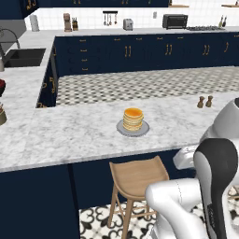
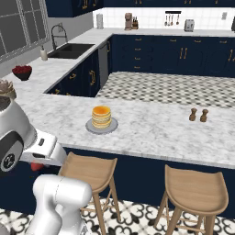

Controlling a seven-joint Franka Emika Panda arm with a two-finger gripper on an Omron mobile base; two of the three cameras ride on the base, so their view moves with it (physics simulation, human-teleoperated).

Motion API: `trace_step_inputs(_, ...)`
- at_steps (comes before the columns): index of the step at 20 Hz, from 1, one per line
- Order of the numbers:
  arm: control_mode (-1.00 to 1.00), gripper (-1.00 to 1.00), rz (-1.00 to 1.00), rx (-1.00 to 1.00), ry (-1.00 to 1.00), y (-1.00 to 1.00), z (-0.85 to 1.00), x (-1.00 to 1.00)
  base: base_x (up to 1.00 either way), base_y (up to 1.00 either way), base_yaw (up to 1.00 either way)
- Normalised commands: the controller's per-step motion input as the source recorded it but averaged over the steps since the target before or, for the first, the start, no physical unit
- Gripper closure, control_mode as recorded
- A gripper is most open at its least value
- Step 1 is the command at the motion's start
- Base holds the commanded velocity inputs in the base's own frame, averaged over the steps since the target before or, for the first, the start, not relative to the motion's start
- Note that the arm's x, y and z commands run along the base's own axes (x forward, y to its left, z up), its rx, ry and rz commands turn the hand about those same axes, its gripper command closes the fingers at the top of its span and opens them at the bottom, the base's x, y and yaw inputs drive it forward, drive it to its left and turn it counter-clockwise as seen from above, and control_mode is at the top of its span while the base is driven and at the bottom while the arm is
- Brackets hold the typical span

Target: Take the strawberry from the fridge and place it on top of the pancake, located on the dining counter.

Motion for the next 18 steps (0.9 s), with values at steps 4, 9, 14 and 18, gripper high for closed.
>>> trace_step_inputs(4, -1.0, 1.0, 0.1, -0.05, -0.01, 0.15, 0.17, 1.0, 0.0, 0.0, 0.0)
trace_step_inputs(9, -1.0, 1.0, 0.08, -0.05, -0.03, 0.12, 0.1, 1.0, 0.0, 0.0, 0.0)
trace_step_inputs(14, -1.0, 1.0, 0.06, 0.0, -0.1, 0.0, -0.02, 1.0, 0.0, 0.0, 0.0)
trace_step_inputs(18, -1.0, 1.0, 0.0, 0.0, -0.15, -0.03, 0.0, 1.0, 0.0, 0.0, 0.0)
